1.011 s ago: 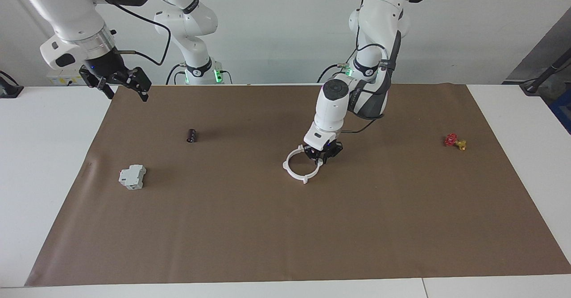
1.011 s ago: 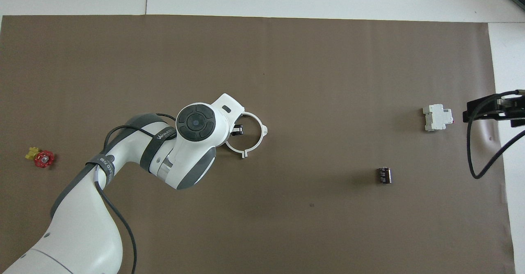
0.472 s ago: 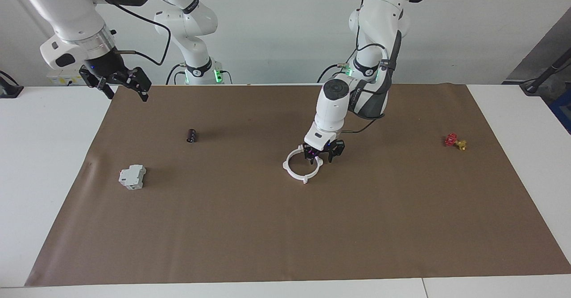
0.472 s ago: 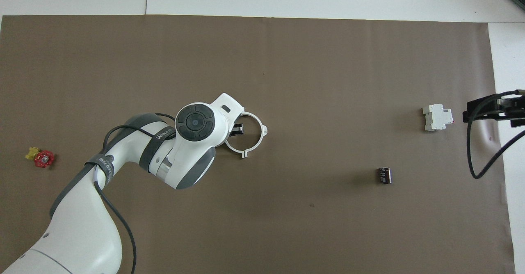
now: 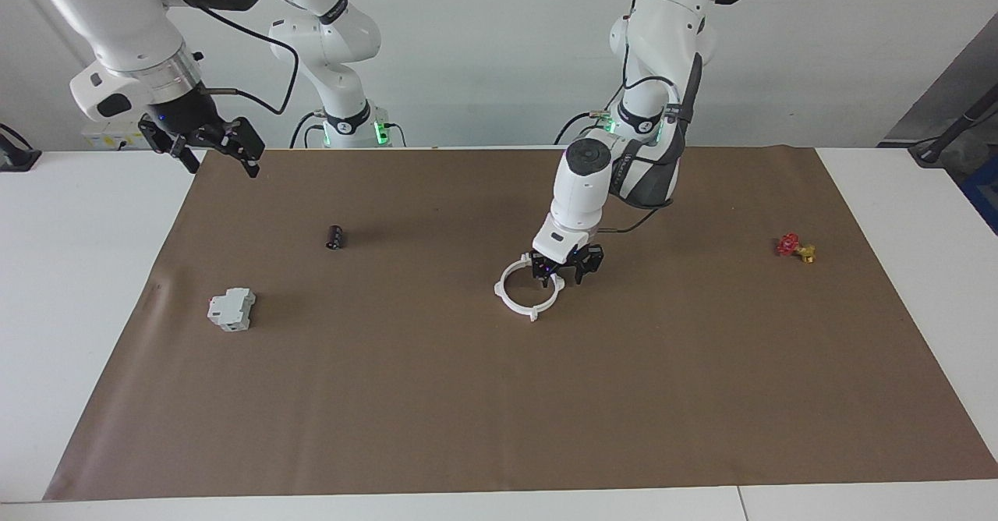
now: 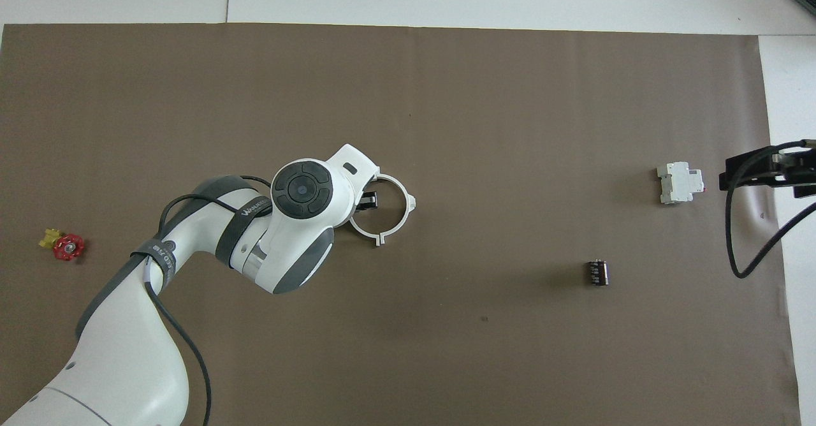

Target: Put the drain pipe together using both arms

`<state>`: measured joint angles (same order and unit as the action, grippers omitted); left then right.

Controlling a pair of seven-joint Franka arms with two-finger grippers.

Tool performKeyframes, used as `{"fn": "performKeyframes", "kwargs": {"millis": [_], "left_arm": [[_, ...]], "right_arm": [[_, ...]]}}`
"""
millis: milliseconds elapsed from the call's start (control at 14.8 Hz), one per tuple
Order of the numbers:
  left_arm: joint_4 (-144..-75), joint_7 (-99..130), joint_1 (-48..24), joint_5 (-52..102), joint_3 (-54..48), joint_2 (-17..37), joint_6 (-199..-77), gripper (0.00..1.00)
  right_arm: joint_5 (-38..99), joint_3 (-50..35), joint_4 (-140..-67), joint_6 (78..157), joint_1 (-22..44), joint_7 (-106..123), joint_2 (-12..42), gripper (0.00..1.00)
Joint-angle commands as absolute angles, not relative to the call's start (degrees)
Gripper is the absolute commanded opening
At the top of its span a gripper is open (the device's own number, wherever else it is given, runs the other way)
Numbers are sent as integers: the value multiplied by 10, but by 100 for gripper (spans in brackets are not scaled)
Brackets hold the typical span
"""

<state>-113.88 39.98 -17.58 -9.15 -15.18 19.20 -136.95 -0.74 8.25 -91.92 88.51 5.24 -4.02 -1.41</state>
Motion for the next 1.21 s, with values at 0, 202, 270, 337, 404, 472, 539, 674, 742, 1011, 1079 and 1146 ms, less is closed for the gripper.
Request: {"fn": "performKeyframes", "kwargs": {"millis": [0,202,270,337,404,472,539,674,742,1011,1079,1146], "left_arm": [[-1147,399,-171,-95,-150,155,-1352,80],[-1134,396,-162,-95,-150,131,-1311,82],[-1121,396,-161,-95,-150,129,-1290,83],[-1104,396,-156,-96,-150,126,-1262,89],[-1086,392,-152,-96,-149,126,-1233,100],[-1067,380,-144,-95,-149,127,-1207,100],[-1050,364,-134,-95,-150,127,-1190,100],[-1026,322,-101,-91,-149,127,-1159,100],[-1019,303,-87,-91,-149,127,-1145,100],[-986,175,1,-90,-146,107,-1080,100],[-953,143,17,-89,-143,108,-1040,100],[-919,110,36,-88,-142,112,-1000,100]], "right_arm": [[-5,83,-935,891,53,-47,-28,100],[-5,83,-935,891,53,-46,-28,100],[-5,83,-935,891,53,-46,-28,100],[-5,83,-935,891,53,-46,-28,100],[-5,83,-935,891,53,-46,-28,100],[-5,83,-935,891,53,-46,-28,100],[-5,83,-935,891,53,-46,-28,100],[-5,83,-935,891,53,-47,-28,100],[-5,83,-935,891,53,-46,-28,100],[-5,83,-935,891,53,-46,-28,100],[-5,83,-935,891,53,-47,-28,100],[-5,83,-935,891,53,-46,-28,100]]}}
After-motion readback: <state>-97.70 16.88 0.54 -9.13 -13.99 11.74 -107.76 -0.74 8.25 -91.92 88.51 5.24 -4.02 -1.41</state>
